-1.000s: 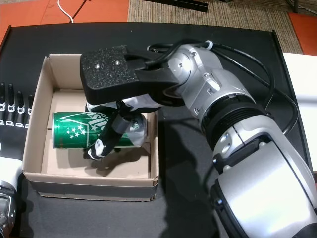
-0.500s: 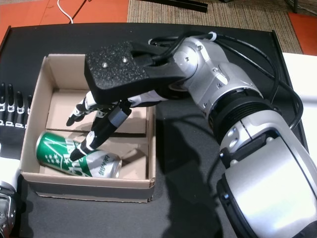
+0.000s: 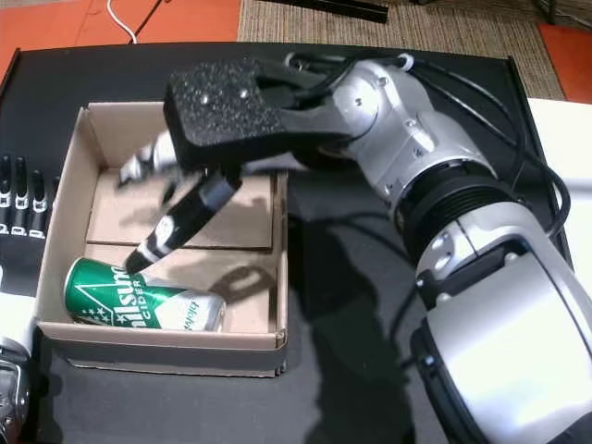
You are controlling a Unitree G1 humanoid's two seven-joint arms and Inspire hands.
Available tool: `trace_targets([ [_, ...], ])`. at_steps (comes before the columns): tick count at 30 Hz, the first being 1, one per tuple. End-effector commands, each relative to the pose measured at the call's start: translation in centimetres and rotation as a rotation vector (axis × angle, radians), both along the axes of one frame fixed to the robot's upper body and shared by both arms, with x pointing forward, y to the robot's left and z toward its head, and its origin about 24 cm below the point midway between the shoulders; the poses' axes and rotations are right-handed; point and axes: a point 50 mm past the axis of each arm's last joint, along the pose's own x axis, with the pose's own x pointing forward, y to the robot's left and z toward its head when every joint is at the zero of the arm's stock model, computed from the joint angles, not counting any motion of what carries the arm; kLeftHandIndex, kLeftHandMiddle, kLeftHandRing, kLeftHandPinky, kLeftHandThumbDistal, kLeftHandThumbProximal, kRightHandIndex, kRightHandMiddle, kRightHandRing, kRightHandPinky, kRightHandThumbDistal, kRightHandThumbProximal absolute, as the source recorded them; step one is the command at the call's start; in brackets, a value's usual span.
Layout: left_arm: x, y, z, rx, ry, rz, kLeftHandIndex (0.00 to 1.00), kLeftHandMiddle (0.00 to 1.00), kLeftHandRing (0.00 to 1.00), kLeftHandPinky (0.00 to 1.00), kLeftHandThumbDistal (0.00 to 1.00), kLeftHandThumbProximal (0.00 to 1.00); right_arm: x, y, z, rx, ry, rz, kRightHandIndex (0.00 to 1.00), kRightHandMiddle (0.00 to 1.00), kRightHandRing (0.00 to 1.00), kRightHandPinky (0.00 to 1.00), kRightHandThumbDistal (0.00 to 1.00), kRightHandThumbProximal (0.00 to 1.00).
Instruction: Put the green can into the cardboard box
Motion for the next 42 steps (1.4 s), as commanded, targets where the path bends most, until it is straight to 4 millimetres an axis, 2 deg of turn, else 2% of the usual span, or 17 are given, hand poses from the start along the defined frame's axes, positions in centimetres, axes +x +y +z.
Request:
trace_targets([
  [1, -2.3, -1.8, -2.9, -0.061, 0.12, -0.038, 0.52, 0.49, 0.6, 0.75, 0.05, 0.93, -0.2, -0.6, 1.4, 0.166, -0.321, -0.034, 0.84, 0.9, 0.99, 0.99, 0.85, 0.37],
  [3, -2.3, -1.8, -3.0, -0.055, 0.128, -0.039, 0.51, 0.48, 0.59, 0.76, 0.04, 0.95, -0.4, -0.9, 2.9, 0.237, -0.534, -0.052, 0.85, 0.89, 0.97, 0.98, 0.84, 0.38],
  [7, -2.2, -1.8, -3.0, -0.046, 0.151, -0.028, 0.46, 0.45, 0.56, 0.71, 0.04, 0.93, -0.9, -2.2, 6.5, 0.353, -0.951, -0.099, 0.85, 0.87, 0.95, 0.94, 0.86, 0.29],
  [9, -2.2, -1.8, -3.0, -0.051, 0.149, -0.028, 0.48, 0.47, 0.57, 0.72, 0.05, 0.92, -1.1, -3.5, 8.1, 0.4, -1.067, -0.117, 0.84, 0.86, 0.94, 0.94, 0.87, 0.33],
  [14, -2.3, -1.7, -3.0, -0.07, 0.139, -0.04, 0.48, 0.49, 0.61, 0.73, 0.05, 0.9, -1.8, -6.6, 9.8, 0.465, -1.196, -0.15, 0.81, 0.85, 0.93, 0.94, 0.88, 0.34],
  [16, -2.4, -1.8, -3.1, -0.081, 0.141, -0.042, 0.48, 0.47, 0.59, 0.71, 0.06, 0.89, -2.2, -8.0, 10.4, 0.485, -1.225, -0.168, 0.81, 0.86, 0.93, 0.93, 0.96, 0.26],
  [20, -2.4, -1.8, -3.1, -0.074, 0.14, -0.051, 0.49, 0.47, 0.57, 0.71, 0.05, 0.89, -3.1, -11.2, 10.9, 0.502, -1.262, -0.219, 0.81, 0.86, 0.92, 0.92, 0.93, 0.32],
  [21, -2.4, -1.8, -3.0, -0.071, 0.136, -0.05, 0.49, 0.47, 0.58, 0.72, 0.03, 0.9, -3.5, -12.4, 10.8, 0.503, -1.267, -0.251, 0.8, 0.84, 0.92, 0.91, 0.92, 0.29],
  [23, -2.4, -1.7, -3.0, -0.067, 0.137, -0.044, 0.49, 0.47, 0.58, 0.71, 0.04, 0.9, -4.3, -14.7, 10.6, 0.518, -1.27, -0.3, 0.78, 0.84, 0.91, 0.9, 0.94, 0.24],
  [26, -2.5, -1.6, -3.1, -0.066, 0.139, -0.041, 0.49, 0.46, 0.57, 0.71, 0.05, 0.86, -6.0, -18.6, 9.8, 0.534, -1.275, -0.413, 0.79, 0.85, 0.91, 0.9, 0.86, 0.29],
  [29, -2.7, -1.4, -3.2, -0.071, 0.137, -0.042, 0.49, 0.46, 0.57, 0.72, 0.04, 0.87, -8.7, -22.7, 9.0, 0.539, -1.305, -0.542, 0.83, 0.88, 0.92, 0.91, 0.81, 0.19],
  [33, -2.9, -1.2, -3.4, -0.067, 0.14, -0.04, 0.49, 0.47, 0.57, 0.69, 0.06, 0.83, -13.2, -26.6, 7.5, 0.571, -1.308, -0.71, 0.83, 0.88, 0.91, 0.93, 0.77, 0.26],
  [34, -2.9, -1.2, -3.4, -0.068, 0.139, -0.038, 0.49, 0.47, 0.57, 0.69, 0.08, 0.81, -14.5, -27.3, 6.8, 0.584, -1.285, -0.74, 0.82, 0.87, 0.92, 0.94, 0.74, 0.15],
  [35, -2.9, -1.1, -3.4, -0.07, 0.143, -0.034, 0.48, 0.47, 0.57, 0.69, 0.08, 0.79, -15.8, -27.7, 5.9, 0.598, -1.256, -0.762, 0.82, 0.86, 0.92, 0.94, 0.69, 0.11],
  [37, -3.0, -1.0, -3.5, -0.074, 0.149, -0.03, 0.49, 0.47, 0.58, 0.7, 0.07, 0.79, -18.1, -27.9, 4.0, 0.626, -1.178, -0.783, 0.83, 0.87, 0.92, 0.94, 0.64, 0.17],
  [40, -3.0, -0.8, -3.5, -0.072, 0.155, -0.024, 0.47, 0.46, 0.57, 0.7, 0.08, 0.79, -20.9, -27.5, 0.5, 0.675, -1.04, -0.782, 0.85, 0.88, 0.92, 0.95, 0.71, 0.19],
  [42, -3.0, -0.8, -3.5, -0.073, 0.157, -0.023, 0.47, 0.45, 0.56, 0.7, 0.07, 0.81, -22.9, -26.8, -2.4, 0.664, -0.966, -0.805, 0.84, 0.88, 0.92, 0.96, 0.81, 0.32],
])
